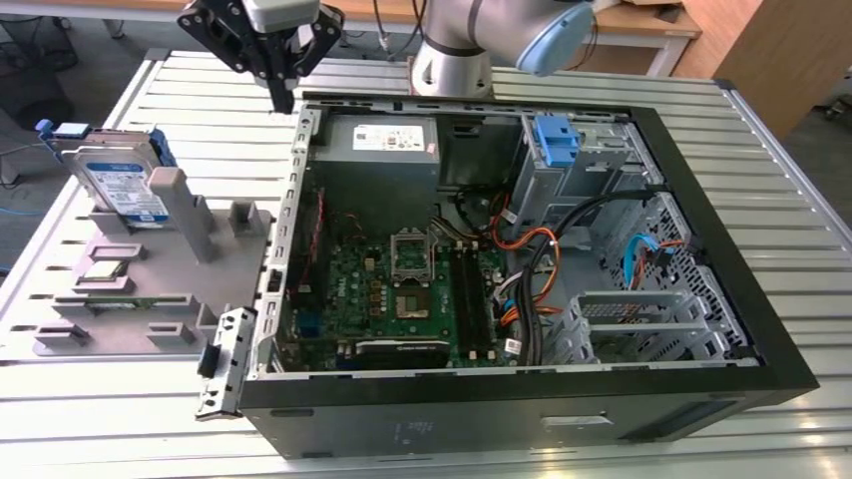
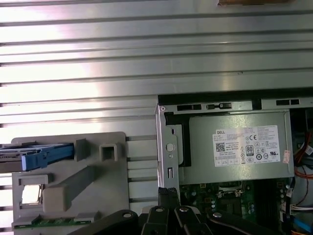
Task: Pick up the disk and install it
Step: 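Reach for the disk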
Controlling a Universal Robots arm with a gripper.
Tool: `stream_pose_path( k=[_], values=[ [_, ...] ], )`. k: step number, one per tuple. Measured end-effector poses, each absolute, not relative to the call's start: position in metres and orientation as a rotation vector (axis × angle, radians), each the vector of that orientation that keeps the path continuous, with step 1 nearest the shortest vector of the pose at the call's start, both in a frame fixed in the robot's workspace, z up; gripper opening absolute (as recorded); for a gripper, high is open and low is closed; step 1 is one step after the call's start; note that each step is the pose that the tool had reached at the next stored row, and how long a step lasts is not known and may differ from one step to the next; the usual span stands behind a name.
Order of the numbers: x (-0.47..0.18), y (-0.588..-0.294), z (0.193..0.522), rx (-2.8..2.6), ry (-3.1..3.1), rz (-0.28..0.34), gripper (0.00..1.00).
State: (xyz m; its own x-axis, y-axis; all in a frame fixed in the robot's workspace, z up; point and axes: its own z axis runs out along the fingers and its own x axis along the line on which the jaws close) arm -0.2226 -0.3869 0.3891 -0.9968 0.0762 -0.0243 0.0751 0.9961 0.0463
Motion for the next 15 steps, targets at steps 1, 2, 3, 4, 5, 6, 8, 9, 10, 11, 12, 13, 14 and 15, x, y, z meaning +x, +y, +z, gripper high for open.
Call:
stream_pose_path(
  k=[1,2,3,4,5,6,8,9,10,11,12,13,14,15],
  values=[
    [-0.223,-0.386,0.389,0.118,3.113,0.071,0.11],
    [-0.223,-0.385,0.389,0.118,3.113,0.071,0.11],
    [-0.223,-0.384,0.389,0.118,3.113,0.071,0.11],
    [-0.223,-0.383,0.389,0.118,3.112,0.072,0.11],
    [-0.223,-0.383,0.389,0.118,3.112,0.072,0.11],
    [-0.223,-0.382,0.389,0.118,3.112,0.073,0.11],
    [-0.224,-0.382,0.388,0.118,3.112,0.073,0.11],
    [-0.225,-0.382,0.388,0.118,3.113,0.073,0.11],
    [-0.226,-0.382,0.388,0.118,3.112,0.073,0.11],
    [-0.227,-0.382,0.388,0.118,3.112,0.073,0.11],
    [-0.229,-0.382,0.388,0.118,3.112,0.073,0.11],
    [-0.230,-0.382,0.388,0.118,3.112,0.073,0.11],
    [-0.232,-0.381,0.388,0.118,3.113,0.073,0.11],
    [-0.233,-0.381,0.388,0.118,3.113,0.073,0.11]
  ],
)
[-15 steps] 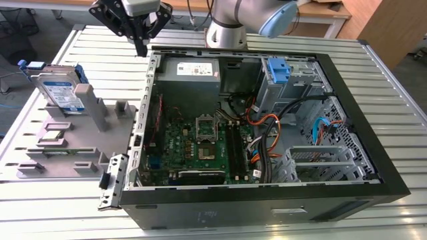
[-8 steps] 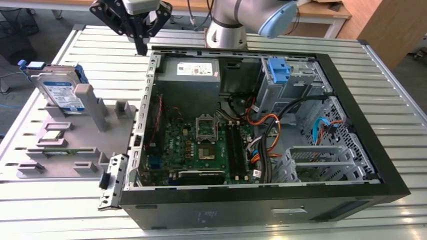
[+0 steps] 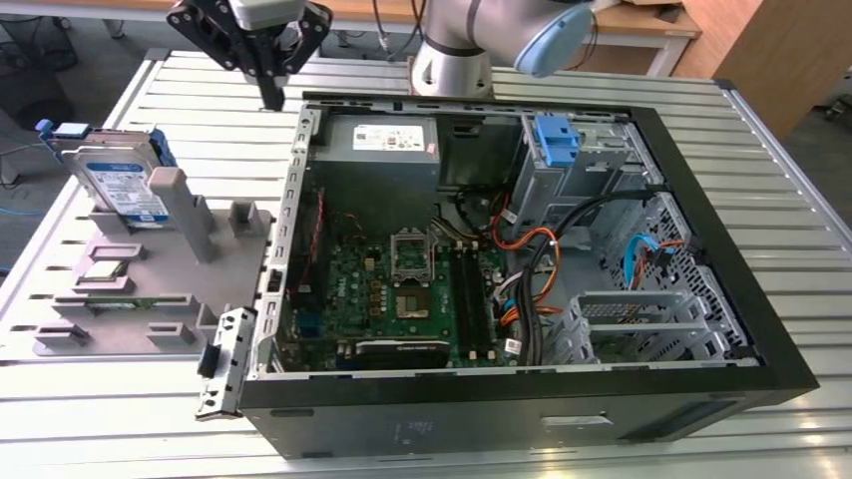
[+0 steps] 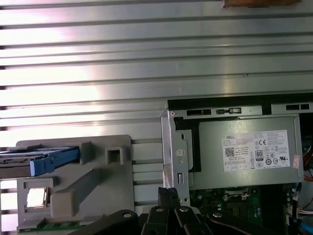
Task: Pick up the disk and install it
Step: 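Reach for the disk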
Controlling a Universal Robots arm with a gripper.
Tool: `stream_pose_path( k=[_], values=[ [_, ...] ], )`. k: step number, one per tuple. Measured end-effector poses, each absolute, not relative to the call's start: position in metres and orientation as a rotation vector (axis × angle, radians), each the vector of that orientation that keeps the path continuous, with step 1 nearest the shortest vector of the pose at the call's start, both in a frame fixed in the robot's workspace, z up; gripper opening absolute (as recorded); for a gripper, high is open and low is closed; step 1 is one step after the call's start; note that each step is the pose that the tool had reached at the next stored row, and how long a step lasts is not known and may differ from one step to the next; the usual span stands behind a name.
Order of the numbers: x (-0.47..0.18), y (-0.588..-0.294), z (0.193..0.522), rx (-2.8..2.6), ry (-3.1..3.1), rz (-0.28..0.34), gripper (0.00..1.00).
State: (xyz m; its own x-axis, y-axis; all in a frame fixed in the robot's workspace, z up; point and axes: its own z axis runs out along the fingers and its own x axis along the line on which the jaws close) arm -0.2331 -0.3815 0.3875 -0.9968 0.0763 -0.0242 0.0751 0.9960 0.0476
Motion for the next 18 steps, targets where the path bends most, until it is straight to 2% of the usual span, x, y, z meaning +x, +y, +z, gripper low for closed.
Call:
stream_pose_path(
  k=[18],
  values=[
    [-0.260,-0.381,0.386,0.118,3.113,0.073,0.11]
  ],
)
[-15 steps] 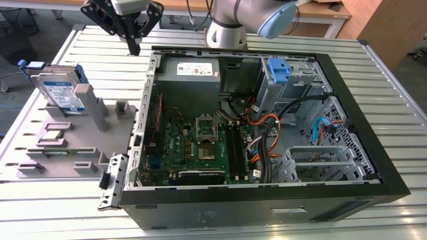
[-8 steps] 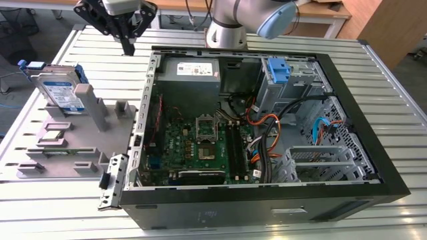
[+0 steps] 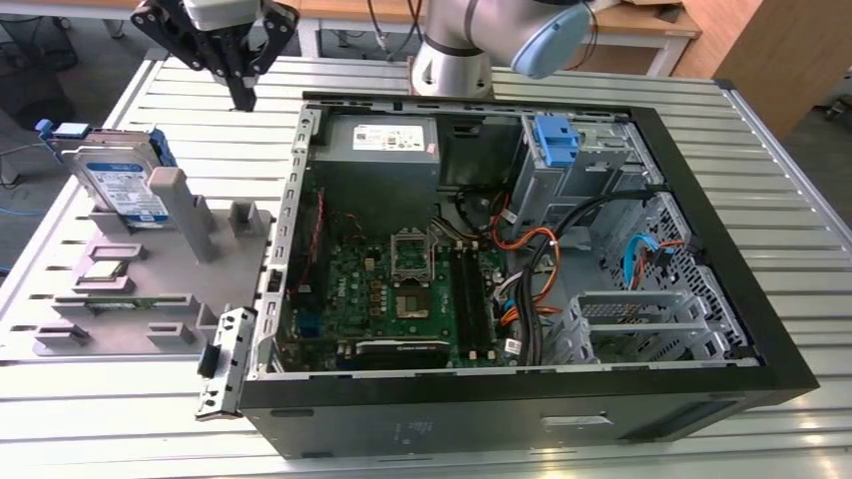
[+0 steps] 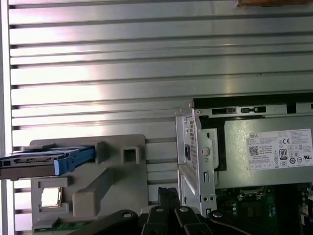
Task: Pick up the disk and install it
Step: 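Reach for the disk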
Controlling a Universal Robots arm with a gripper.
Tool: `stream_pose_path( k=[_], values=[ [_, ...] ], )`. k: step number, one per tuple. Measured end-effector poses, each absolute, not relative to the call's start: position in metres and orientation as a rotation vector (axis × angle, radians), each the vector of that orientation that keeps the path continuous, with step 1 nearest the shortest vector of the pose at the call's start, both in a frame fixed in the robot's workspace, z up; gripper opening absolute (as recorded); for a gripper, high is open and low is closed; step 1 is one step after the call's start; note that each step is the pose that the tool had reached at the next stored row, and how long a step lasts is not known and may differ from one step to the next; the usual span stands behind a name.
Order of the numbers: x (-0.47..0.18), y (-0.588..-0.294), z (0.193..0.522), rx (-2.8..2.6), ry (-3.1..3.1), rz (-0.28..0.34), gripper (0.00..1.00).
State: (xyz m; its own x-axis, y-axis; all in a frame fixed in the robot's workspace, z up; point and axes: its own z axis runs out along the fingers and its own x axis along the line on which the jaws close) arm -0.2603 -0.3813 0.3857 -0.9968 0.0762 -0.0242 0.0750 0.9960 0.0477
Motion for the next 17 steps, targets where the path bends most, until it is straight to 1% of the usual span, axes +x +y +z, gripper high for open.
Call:
stream_pose_path(
  k=[17],
  values=[
    [-0.290,-0.381,0.384,0.118,3.112,0.073,0.11]
  ],
)
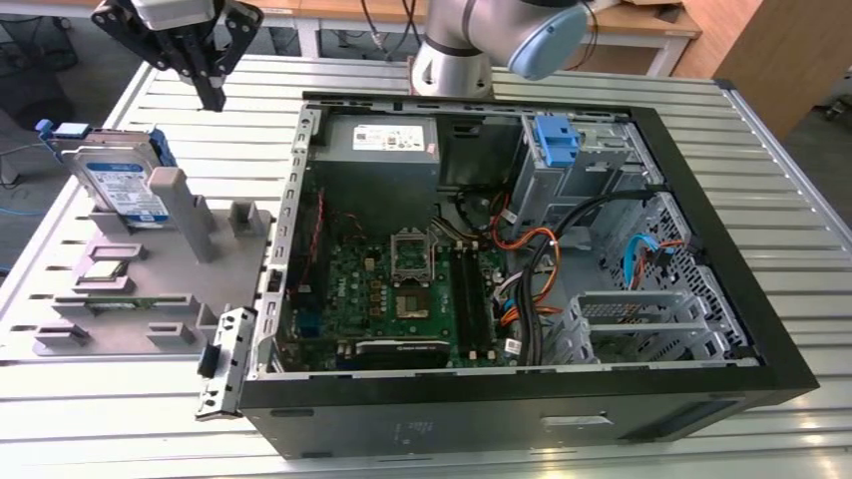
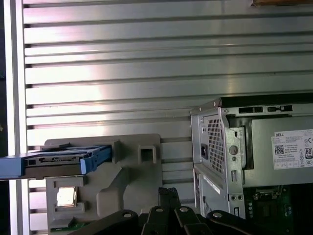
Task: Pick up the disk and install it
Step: 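Reach for the disk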
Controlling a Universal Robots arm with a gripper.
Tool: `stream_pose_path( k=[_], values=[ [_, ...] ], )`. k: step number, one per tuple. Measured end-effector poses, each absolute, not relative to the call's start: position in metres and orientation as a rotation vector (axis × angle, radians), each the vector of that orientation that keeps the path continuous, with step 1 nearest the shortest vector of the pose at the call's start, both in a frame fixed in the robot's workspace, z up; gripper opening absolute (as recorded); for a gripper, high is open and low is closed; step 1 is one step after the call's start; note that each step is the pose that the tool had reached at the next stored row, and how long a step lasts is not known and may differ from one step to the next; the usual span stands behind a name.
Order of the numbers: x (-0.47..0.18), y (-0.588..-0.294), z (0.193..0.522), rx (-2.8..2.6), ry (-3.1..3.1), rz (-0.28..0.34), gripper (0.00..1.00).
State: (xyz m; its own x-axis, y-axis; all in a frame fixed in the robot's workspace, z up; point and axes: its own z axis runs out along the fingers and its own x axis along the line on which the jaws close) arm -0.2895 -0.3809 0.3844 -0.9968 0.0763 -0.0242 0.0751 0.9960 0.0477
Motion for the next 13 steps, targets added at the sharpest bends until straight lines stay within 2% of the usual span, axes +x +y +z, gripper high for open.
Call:
stream_pose_path(
  k=[13],
  values=[
    [-0.314,-0.381,0.384,0.118,3.112,0.073,0.11]
  ],
)
